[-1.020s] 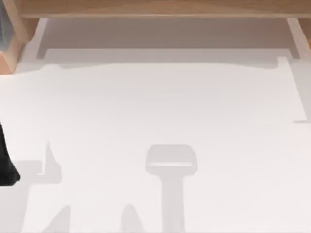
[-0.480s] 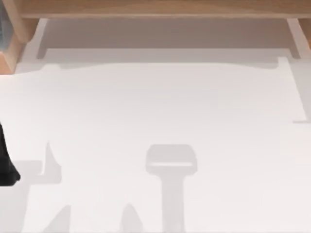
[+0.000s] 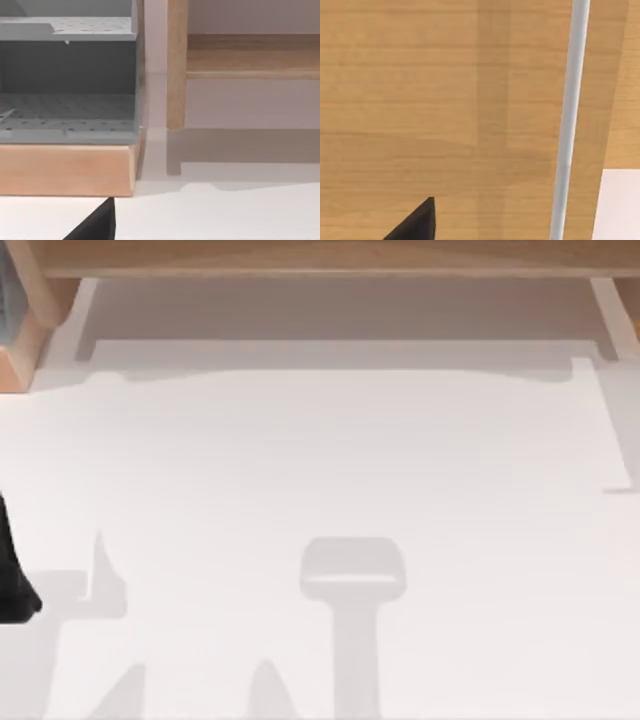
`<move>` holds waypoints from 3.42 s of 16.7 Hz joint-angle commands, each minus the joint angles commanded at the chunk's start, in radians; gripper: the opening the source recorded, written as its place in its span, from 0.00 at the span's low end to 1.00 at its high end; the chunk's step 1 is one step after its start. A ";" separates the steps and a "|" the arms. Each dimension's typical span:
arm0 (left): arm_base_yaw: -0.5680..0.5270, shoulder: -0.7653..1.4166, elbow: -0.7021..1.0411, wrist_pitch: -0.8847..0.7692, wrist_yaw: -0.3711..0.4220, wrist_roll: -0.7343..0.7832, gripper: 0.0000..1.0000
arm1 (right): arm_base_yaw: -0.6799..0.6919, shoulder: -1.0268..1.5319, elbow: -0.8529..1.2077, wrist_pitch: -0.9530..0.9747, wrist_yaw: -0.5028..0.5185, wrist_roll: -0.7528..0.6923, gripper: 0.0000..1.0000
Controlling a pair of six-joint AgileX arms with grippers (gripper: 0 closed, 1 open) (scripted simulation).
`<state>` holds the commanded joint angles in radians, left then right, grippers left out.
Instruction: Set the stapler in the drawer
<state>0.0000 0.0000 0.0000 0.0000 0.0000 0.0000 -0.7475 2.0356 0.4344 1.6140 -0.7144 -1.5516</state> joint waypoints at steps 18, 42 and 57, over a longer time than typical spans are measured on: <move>0.000 0.000 0.000 0.000 0.000 0.000 1.00 | 0.059 0.025 0.079 -0.055 0.059 -0.001 0.77; 0.000 0.000 0.000 0.000 0.000 0.000 1.00 | 0.111 0.068 0.182 -0.122 0.116 -0.001 0.00; 0.000 0.000 0.000 0.000 0.000 0.000 1.00 | 0.224 0.178 0.479 -0.294 0.231 -0.001 0.00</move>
<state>0.0000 0.0000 0.0000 0.0000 0.0000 0.0000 -0.5239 2.2140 0.9138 1.3202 -0.4830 -1.5524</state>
